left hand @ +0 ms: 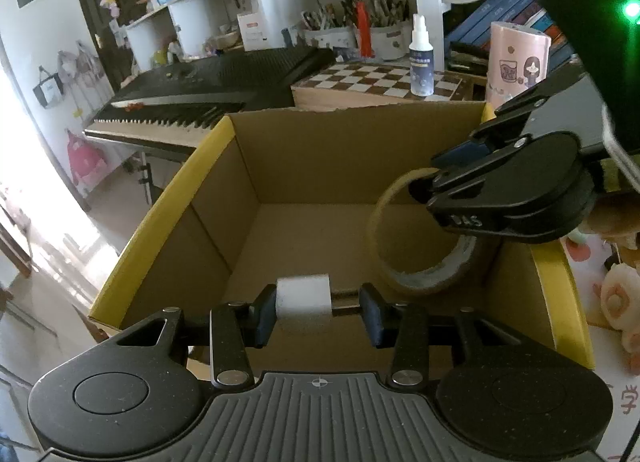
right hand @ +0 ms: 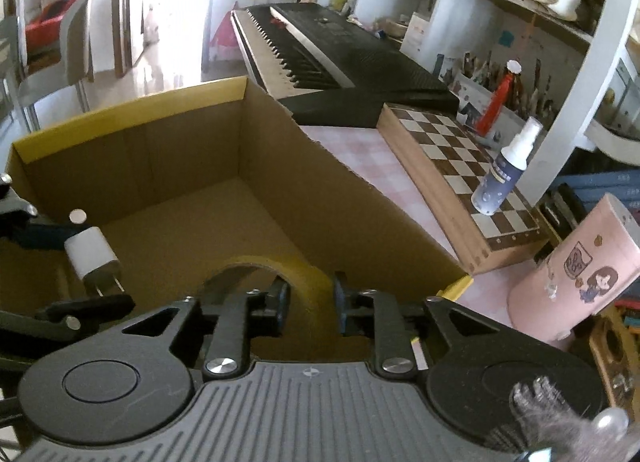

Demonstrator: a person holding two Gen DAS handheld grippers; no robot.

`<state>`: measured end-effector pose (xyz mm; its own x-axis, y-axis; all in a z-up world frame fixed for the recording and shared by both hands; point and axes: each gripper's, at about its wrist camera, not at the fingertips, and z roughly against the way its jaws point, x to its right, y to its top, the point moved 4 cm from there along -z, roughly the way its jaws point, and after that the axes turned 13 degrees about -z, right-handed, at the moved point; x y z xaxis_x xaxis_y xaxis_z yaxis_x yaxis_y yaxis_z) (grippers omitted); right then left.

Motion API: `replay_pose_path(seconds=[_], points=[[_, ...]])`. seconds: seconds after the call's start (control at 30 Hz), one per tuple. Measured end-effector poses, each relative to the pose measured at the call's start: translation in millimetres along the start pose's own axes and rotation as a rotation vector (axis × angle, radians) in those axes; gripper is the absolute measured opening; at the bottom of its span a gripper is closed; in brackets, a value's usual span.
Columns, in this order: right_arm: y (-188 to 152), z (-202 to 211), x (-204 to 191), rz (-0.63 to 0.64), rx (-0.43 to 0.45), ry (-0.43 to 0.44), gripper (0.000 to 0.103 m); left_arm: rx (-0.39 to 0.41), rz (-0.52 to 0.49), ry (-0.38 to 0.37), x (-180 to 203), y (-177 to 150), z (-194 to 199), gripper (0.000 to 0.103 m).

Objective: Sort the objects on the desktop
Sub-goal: 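Open the left gripper over the box while the right gripper releases the tape roll inside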

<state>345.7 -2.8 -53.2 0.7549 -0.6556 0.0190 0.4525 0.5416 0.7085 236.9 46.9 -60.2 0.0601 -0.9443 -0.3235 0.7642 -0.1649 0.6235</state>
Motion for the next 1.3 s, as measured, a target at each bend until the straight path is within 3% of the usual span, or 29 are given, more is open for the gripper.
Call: replay_pose_path(seconds=[0.23,0.5,1.0,1.3], points=[[6,-4,7,-0.034,0.008,0.015,0.028,0.025,-0.001,0.030,-1,1,7,0.049],[7,7,11,-0.098,0.057,0.034,0.047,0.049,0.034,0.094,-9,2,15,0.057],[4,54,39,-0.302,0.215,-0.025,0.054,0.086,0.077,0.131,-18,-2,30,0.077],[-13,94,40,-0.363,0.289,-0.111,0.055,0.139,0.102,0.123,-24,-10,47,0.079]])
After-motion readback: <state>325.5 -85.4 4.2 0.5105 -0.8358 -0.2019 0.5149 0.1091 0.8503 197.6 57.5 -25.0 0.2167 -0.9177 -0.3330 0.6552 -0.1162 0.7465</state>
